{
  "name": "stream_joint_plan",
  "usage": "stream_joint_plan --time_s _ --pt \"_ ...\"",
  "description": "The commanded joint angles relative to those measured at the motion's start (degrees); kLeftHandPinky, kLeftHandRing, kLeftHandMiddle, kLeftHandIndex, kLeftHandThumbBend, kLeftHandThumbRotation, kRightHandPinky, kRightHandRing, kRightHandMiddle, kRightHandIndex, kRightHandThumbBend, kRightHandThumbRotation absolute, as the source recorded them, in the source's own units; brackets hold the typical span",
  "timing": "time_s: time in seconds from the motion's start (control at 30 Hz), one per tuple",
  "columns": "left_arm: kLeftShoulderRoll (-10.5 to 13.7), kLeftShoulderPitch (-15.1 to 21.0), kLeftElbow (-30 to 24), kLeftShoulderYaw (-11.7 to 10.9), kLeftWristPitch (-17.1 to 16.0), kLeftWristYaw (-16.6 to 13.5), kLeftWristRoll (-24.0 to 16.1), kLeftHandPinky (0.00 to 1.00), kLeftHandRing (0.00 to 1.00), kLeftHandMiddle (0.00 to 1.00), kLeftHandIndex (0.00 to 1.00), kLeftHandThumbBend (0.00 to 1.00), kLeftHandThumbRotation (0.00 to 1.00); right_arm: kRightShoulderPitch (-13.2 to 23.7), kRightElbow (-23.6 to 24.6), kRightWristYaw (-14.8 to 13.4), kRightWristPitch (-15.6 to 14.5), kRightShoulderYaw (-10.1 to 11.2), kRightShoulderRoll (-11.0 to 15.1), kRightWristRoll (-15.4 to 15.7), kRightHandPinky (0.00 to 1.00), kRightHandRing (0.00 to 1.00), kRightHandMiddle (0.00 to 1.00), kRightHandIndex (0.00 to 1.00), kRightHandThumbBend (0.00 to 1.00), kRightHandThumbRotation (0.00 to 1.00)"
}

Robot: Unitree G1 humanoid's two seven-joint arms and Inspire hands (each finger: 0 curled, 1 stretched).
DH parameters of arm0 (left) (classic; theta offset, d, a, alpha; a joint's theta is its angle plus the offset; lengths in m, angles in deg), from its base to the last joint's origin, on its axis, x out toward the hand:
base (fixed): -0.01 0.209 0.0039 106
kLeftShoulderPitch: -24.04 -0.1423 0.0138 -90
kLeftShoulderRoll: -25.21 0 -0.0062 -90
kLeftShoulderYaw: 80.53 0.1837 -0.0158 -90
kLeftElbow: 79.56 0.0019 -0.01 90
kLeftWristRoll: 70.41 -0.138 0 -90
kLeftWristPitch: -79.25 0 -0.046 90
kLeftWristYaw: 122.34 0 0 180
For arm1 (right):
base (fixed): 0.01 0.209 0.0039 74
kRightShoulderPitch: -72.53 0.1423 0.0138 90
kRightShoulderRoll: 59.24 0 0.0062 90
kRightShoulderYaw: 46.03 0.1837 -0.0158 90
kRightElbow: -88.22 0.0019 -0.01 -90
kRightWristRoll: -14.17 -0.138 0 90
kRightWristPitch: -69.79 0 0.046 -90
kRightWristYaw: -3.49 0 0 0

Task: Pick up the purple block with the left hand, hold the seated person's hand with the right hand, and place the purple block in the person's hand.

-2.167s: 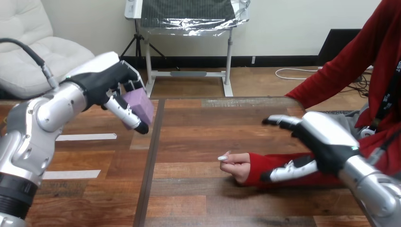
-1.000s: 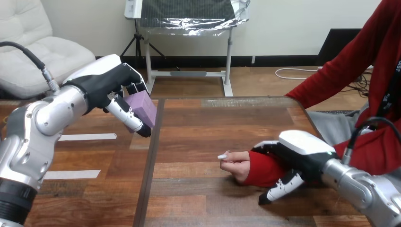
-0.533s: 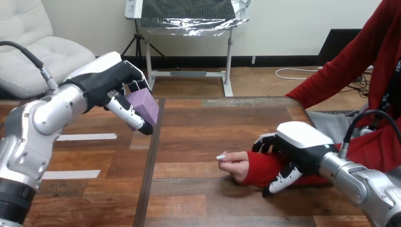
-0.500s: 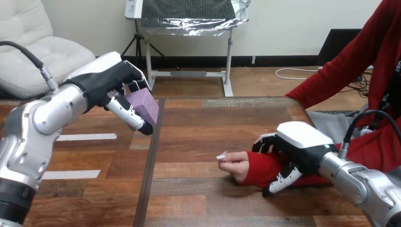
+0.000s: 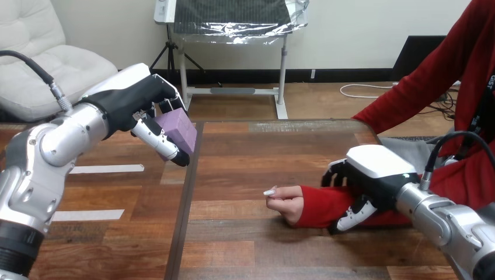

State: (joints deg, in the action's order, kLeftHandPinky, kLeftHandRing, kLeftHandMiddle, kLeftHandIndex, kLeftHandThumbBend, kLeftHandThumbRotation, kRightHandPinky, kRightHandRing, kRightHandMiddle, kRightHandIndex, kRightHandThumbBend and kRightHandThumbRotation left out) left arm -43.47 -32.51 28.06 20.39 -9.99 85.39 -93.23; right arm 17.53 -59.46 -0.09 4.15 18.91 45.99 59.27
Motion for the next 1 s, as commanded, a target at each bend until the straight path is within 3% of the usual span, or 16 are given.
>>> stream_joint_plan --time_s 0.0,0.57,0.97 --pt "1.2 1.7 -1.1 -2.0 -1.5 -1.0 0.7 0.16 0.22 0.29 0.39 0.83 0.0 3.0 -3.0 -0.1 -1.3 -1.8 -1.1 0.7 0.55 0.64 0.68 0.67 0.99 0.25" --pt "1.2 1.3 -0.9 -2.7 -2.4 -1.0 1.3 0.13 0.19 0.26 0.39 0.83 0.0 5.1 -6.9 2.6 -2.8 -2.2 -1.2 -0.8 0.51 0.54 0.59 0.59 0.96 0.28" --pt "1.2 1.2 -0.4 -3.0 -3.3 -1.3 1.7 0.17 0.23 0.31 0.38 0.83 0.0 5.6 -8.9 6.1 -3.1 -1.9 -1.6 -3.0 0.37 0.43 0.5 0.54 0.9 0.28"
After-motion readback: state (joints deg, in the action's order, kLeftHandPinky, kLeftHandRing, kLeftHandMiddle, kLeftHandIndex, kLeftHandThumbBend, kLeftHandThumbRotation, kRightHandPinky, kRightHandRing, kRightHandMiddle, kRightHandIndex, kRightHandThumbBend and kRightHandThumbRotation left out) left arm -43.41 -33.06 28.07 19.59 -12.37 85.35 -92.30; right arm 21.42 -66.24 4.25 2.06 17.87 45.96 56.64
